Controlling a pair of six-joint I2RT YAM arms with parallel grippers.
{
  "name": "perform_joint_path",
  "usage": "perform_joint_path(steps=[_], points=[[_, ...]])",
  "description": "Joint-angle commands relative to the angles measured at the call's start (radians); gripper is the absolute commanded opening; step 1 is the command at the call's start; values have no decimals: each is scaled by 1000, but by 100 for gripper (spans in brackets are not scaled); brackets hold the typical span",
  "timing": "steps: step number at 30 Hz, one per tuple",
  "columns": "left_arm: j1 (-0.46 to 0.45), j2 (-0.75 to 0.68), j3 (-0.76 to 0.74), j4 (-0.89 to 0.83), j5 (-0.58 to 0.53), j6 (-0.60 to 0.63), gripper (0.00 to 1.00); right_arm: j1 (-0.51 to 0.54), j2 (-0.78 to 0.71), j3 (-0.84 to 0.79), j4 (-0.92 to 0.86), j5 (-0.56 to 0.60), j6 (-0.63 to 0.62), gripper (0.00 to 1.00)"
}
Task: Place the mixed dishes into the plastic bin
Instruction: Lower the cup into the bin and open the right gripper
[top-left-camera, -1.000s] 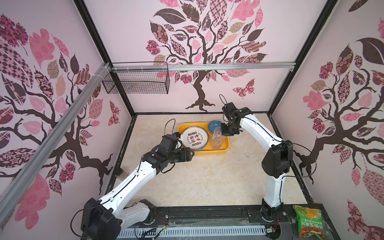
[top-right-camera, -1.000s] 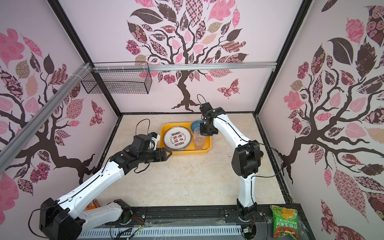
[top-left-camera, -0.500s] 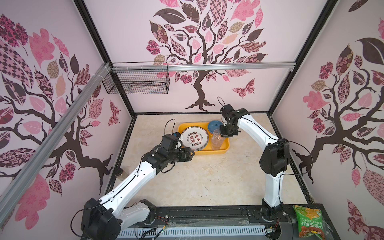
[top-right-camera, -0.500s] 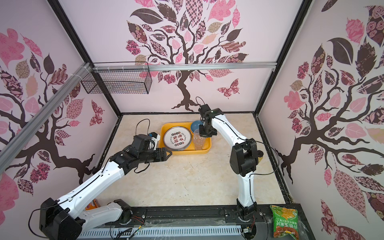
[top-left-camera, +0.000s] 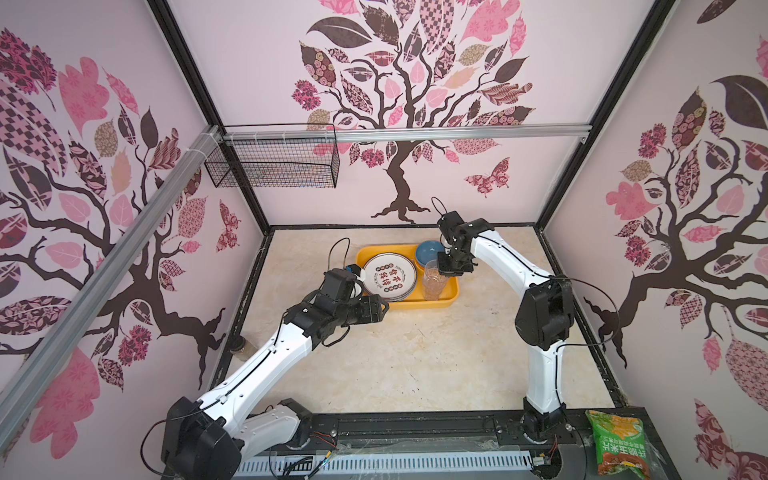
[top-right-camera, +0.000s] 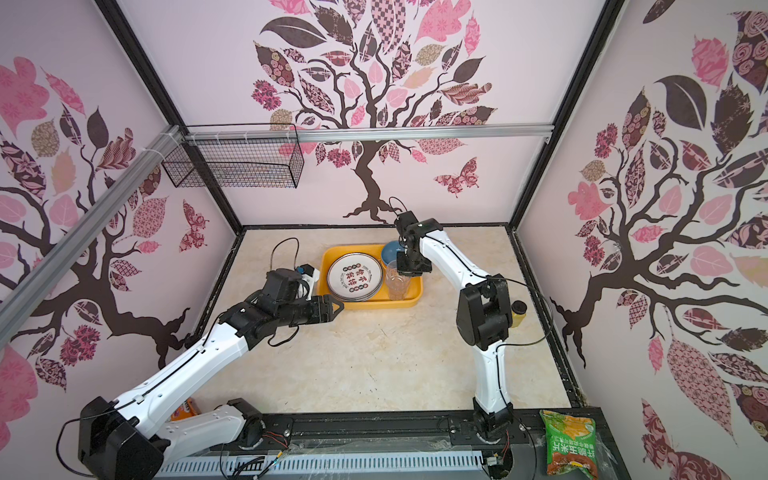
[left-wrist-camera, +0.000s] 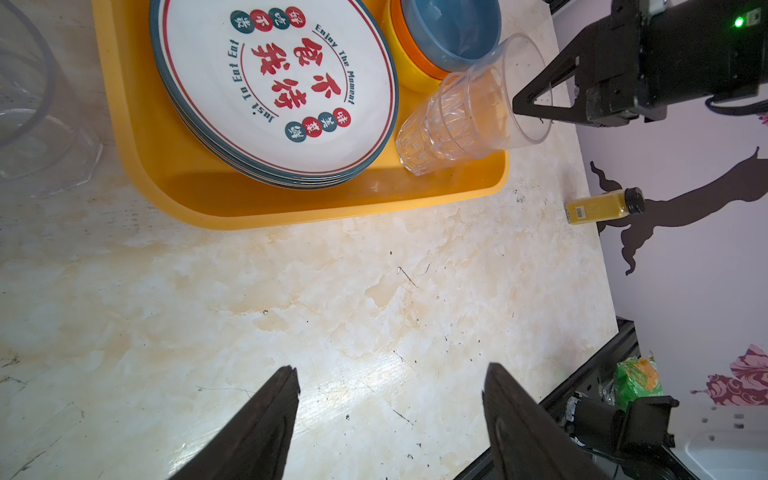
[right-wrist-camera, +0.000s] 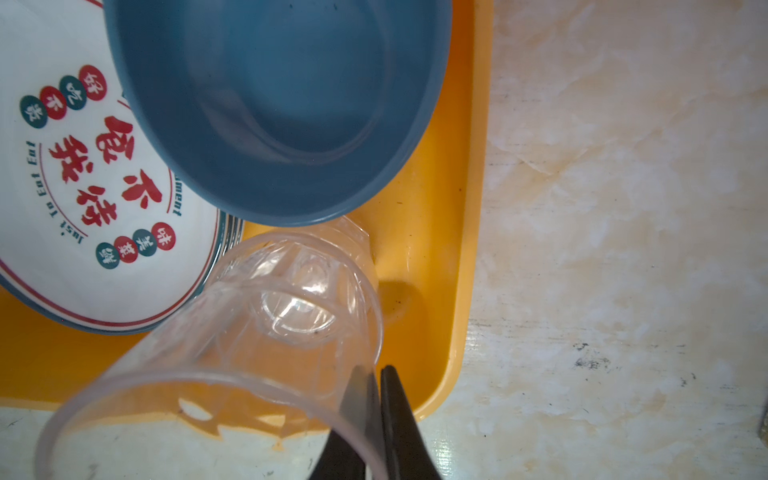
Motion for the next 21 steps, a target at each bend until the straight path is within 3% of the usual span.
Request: perform_joint_path(steps=[1,10,21], points=[[6,-16,-23,21,-7,-3,73,10,35,17,1,9,12,15],[6,-25,-30,17,-13,-11,73,10,24,32,2,12,15,18],[22,-21,10,-44,-69,-20,73,9,-104,30,14,34,23,26]])
